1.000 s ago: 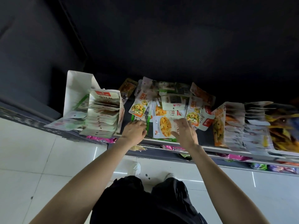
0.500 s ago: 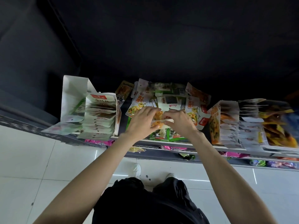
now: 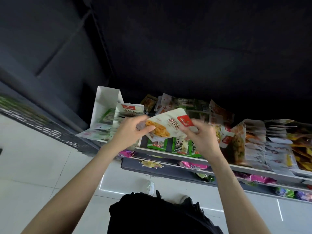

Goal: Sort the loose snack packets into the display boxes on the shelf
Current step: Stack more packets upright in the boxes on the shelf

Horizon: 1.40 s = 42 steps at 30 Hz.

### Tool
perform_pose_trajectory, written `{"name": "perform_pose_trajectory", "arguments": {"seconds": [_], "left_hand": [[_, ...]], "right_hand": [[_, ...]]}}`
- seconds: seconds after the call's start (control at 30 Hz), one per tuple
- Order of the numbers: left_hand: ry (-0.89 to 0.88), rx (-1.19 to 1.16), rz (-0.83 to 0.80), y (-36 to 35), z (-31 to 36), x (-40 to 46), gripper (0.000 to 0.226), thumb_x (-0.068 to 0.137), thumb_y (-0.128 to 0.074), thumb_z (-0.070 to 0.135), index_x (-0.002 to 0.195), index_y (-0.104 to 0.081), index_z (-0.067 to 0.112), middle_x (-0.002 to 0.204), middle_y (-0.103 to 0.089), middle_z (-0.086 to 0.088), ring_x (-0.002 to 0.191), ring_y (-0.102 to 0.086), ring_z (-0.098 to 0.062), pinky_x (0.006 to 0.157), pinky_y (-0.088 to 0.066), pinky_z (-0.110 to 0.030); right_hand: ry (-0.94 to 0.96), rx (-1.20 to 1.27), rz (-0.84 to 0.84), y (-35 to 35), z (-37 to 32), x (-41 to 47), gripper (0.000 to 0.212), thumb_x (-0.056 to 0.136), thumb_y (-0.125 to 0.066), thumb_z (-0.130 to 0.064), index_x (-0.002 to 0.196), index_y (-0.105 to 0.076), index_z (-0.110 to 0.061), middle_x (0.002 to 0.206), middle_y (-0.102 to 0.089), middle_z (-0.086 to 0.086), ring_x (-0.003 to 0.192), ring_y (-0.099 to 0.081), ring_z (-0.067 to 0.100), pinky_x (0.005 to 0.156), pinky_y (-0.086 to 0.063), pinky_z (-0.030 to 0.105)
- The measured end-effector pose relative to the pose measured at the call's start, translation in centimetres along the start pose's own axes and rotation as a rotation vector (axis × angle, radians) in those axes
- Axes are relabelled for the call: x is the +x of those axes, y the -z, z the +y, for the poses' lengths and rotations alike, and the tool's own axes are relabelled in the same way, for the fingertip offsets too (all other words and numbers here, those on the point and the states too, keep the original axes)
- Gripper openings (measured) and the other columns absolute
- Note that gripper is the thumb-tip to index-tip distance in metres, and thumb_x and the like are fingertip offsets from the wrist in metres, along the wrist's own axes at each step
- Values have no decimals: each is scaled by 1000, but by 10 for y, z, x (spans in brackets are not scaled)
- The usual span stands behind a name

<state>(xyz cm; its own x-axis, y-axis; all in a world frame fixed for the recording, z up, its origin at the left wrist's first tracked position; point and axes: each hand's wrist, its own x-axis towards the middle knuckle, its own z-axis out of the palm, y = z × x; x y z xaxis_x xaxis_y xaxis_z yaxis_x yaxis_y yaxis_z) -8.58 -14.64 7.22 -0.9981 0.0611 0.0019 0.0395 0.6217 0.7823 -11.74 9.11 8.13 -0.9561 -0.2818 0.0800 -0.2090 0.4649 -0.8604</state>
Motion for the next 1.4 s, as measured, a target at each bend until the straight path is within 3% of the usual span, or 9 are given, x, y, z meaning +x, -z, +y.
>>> {"name": "perform_pose_trajectory", "arguments": {"seconds": [0.13, 0.33, 0.47, 0.6, 0.77, 0.87, 1.0, 1.2, 1.4], "left_hand": [[-80, 175, 358, 26, -33, 5, 40, 90, -53, 37, 125, -55, 19, 121, -61, 4, 114, -55, -11, 95, -46, -29], [-23, 644, 59, 40, -80, 12, 56, 90, -38, 51, 138, -43, 24, 138, -49, 1, 129, -41, -22, 108, -31, -40], [-109, 705, 176, 38, -86, -3, 31, 79, -71, 31, 110, -66, 30, 106, -68, 5, 100, -61, -21, 92, -43, -37], [-180, 655, 273, 37, -87, -9, 25, 70, -81, 15, 88, -74, 31, 84, -73, 8, 77, -68, -17, 80, -50, -32], [-225, 645, 280, 36, -90, -11, 24, 71, -81, 13, 86, -76, 31, 84, -73, 7, 76, -69, -16, 79, -51, -32], [-246, 633, 310, 35, -93, -12, 21, 73, -80, 14, 86, -76, 30, 84, -74, 8, 77, -69, -16, 79, -51, -32], [-235, 593, 346, 34, -96, -12, 17, 74, -79, 13, 84, -75, 26, 83, -73, 8, 77, -69, -16, 78, -51, -33], [-180, 557, 360, 31, -101, -12, 14, 73, -79, 14, 83, -73, 23, 81, -71, 9, 75, -67, -14, 77, -51, -31], [-146, 568, 448, 27, -89, -15, 12, 78, -71, 14, 89, -70, 19, 90, -69, 3, 85, -65, -20, 80, -49, -34]], "right_hand": [[213, -105, 326, -20, -18, 12, 18, 88, -67, -17, 104, -72, -10, 86, -71, -7, 61, -67, 11, 46, -52, 31], [158, 62, 476, -45, -42, 44, 16, 90, -63, -14, 103, -70, -7, 91, -68, -8, 67, -63, -9, 57, -47, 7], [195, 56, 370, -71, -40, 64, 16, 90, -63, -15, 104, -70, -12, 91, -69, -10, 68, -68, 5, 59, -57, 29], [511, -250, 184, -96, -36, 75, 23, 84, -61, 1, 101, -73, -10, 94, -72, -2, 79, -69, 10, 69, -59, 32], [464, -830, -254, -131, -42, 96, 41, 85, -55, 2, 120, -61, -18, 115, -62, 5, 87, -66, 33, 68, -54, 40], [489, -960, -269, -143, -54, 95, 61, 81, -52, 8, 134, -46, -21, 121, -54, 3, 79, -65, 33, 62, -50, 37], [479, -963, -253, -154, -46, 94, 52, 80, -50, 9, 122, -50, -21, 105, -57, 3, 70, -63, 33, 54, -42, 34], [325, -716, -247, -158, -21, 93, 24, 94, -50, -11, 110, -64, -23, 106, -66, -3, 90, -65, 25, 70, -52, 36], [262, -356, -220, -137, -5, 79, 38, 98, -50, -22, 136, -50, -24, 118, -65, -10, 96, -66, 10, 81, -55, 28]]}}
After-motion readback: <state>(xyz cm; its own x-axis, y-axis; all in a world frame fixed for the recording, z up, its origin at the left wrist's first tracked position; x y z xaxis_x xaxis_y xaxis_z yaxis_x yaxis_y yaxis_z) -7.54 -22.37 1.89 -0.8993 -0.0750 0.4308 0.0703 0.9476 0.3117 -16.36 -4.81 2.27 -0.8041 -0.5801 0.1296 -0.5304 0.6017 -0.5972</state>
